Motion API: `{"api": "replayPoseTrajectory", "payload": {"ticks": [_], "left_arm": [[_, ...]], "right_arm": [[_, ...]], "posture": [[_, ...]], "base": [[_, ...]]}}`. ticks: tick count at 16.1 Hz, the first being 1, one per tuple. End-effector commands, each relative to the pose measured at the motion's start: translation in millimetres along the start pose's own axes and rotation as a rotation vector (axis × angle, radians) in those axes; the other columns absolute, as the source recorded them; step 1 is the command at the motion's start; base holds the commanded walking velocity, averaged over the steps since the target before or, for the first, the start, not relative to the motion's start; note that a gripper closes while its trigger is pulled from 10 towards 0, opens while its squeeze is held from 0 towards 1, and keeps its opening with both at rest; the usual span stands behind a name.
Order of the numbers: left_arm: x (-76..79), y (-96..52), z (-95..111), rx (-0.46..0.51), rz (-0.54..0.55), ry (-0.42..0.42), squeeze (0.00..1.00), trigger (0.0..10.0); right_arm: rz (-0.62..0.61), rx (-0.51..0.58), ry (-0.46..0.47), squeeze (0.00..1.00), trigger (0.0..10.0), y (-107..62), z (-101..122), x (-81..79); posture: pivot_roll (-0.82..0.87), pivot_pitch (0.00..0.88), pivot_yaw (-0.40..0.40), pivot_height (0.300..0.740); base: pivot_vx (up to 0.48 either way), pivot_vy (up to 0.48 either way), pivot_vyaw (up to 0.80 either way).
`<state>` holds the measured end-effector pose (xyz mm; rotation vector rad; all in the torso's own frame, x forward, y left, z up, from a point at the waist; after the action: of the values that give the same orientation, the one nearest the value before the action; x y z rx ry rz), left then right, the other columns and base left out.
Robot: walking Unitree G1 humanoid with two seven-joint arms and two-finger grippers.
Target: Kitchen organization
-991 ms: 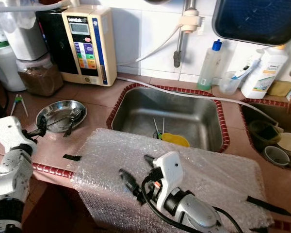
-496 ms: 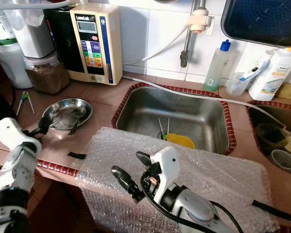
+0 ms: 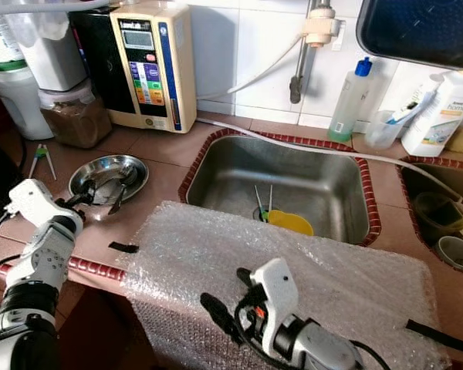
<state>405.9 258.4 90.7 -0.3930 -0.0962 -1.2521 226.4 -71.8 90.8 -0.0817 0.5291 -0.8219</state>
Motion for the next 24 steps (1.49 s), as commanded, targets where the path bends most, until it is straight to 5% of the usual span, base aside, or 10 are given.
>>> {"api": "replayPoseTrajectory", "payload": {"ticks": [1,2,3,4,15,24], "left_arm": [[6.1,2.6,3.6,-0.003,-0.012,-0.021,0.0,9.9],[4.5,3.0,1.8,-0.011,-0.001,-0.027,0.0,7.9],[3.6,3.3,0.5,-0.014,0.006,-0.038,0.0,2.3],[3.8,3.6,0.4,-0.011,0.005,-0.055,0.0,0.0],[0.2,4.9,-7.3,-0.045,0.041,-0.22,0.0,0.0],[-14.4,3.5,9.7,0.001,0.095,-0.227,0.0,0.0]], "right_arm": [[0.01,0.024,-0.022,0.0,10.0,1.5,5.6,-4.2],[0.011,0.025,-0.029,0.0,10.0,2.6,5.4,-4.3],[0.014,0.026,-0.044,0.0,10.0,3.5,5.7,-4.6],[0.026,0.037,-0.055,0.0,10.0,4.3,10.0,-6.8],[0.021,0.057,-0.091,0.0,10.0,6.7,12.8,-5.7],[0.011,0.058,-0.113,0.0,10.0,9.7,12.9,-1.7]], "posture": [[0.05,0.0,0.048,0.74],[0.06,0.0,0.046,0.74],[0.06,0.0,0.044,0.74],[0.06,0.0,0.041,0.74],[0.06,0.0,0.041,0.74],[0.08,0.0,0.036,0.74]], "base": [[0.0,0.0,0.0],[0.0,0.0,0.0],[0.0,0.0,0.0],[0.0,0.0,0.0],[0.0,0.0,0.0],[0.0,0.0,0.0]]}}
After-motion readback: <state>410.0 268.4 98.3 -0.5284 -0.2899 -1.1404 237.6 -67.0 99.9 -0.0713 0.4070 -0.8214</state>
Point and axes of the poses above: a point about 5 cm out from each wrist's last joint towards the gripper, its own y axis pointing out of the wrist towards the gripper, its own z axis along the axis of the wrist's last joint, x = y × z, the point moved 6 cm from there along y, pointing out of the wrist towards the gripper, and after that the axes turned 12 degrees about y, right-handed, at the moved point
